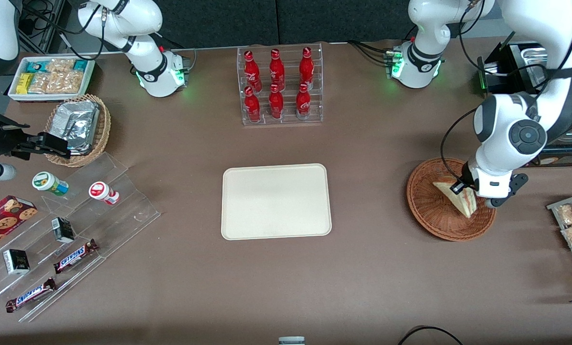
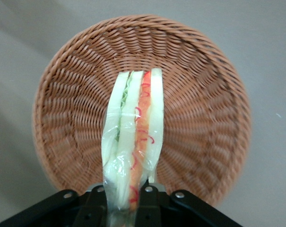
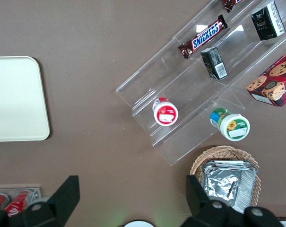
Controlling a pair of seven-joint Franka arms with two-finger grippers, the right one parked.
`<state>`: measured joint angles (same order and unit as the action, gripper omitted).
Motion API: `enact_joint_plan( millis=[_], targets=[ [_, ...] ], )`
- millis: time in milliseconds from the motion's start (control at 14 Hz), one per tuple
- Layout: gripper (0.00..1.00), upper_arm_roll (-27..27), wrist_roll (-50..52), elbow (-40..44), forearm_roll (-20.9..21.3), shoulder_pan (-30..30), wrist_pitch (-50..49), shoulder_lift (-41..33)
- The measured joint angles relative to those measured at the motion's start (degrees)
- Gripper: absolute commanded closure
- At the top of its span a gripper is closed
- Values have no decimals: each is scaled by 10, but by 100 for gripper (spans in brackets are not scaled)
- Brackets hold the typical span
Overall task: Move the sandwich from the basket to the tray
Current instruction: 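Close the left gripper on the sandwich and lift it from the basket, then carry the sandwich with the left gripper over the cream tray, then lower the sandwich onto the tray and open the left gripper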
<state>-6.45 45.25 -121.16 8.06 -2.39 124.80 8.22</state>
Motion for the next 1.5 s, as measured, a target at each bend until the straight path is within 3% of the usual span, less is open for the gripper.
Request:
enact_joint_plan(
  millis=[286, 571, 1071, 1286, 1500],
  targets=[
    [85, -6, 9, 105, 0, 86, -128, -10],
    [83, -13, 26, 164, 0, 201, -145, 10],
    [83, -15, 81, 320, 1, 364, -105, 206],
    [83, -14, 96, 386, 11, 403, -91, 285],
    [83, -13, 103, 400, 18, 420, -50, 323]
  ],
)
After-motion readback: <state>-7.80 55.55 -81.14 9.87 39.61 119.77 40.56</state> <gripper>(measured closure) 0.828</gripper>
